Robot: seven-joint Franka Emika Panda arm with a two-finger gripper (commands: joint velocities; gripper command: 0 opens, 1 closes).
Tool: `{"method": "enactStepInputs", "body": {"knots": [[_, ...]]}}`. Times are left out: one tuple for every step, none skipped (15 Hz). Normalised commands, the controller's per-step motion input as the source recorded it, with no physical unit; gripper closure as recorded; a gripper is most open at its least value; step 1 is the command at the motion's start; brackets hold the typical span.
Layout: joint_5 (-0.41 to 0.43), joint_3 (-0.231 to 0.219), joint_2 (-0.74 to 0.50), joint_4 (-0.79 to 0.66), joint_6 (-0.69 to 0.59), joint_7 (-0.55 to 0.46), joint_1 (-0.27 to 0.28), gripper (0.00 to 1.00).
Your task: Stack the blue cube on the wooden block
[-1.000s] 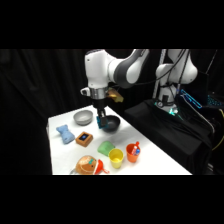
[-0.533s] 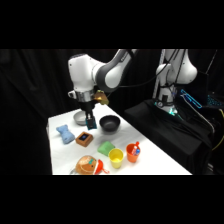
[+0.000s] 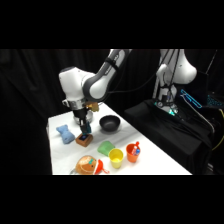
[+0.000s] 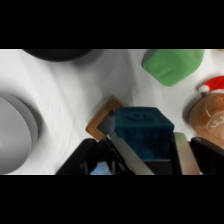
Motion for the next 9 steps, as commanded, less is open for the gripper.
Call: {"method": "enactStepInputs", "body": {"knots": [[0.097,-0.021,0.27,0.39,-0.16,-0.13,-0.040,0.76],[0.081,-0.032,0.25,0.37,-0.13,-0.12,-0.033,0.76],[0.084,-0.032,0.22,0.36,-0.13,-0.11,-0.035,0.76],[0.083,-0.031,0.20,0.33,-0.14,-0.11,-0.035,0.76],[0.090,-0.022,0.17,0.30,-0.14,-0.12,-0.040,0.76],[0.094,-0.018,0.14,0.26,-0.13,-0.12,-0.040,0.76],[0.110,-0.008,0.08,0.18,-0.11,-0.14,-0.049,0.76],[0.114,-0.005,0.07,0.15,-0.09,-0.14,-0.047,0.76],[0.127,0.003,0.09,0.14,-0.06,-0.15,-0.051,0.76]]}}
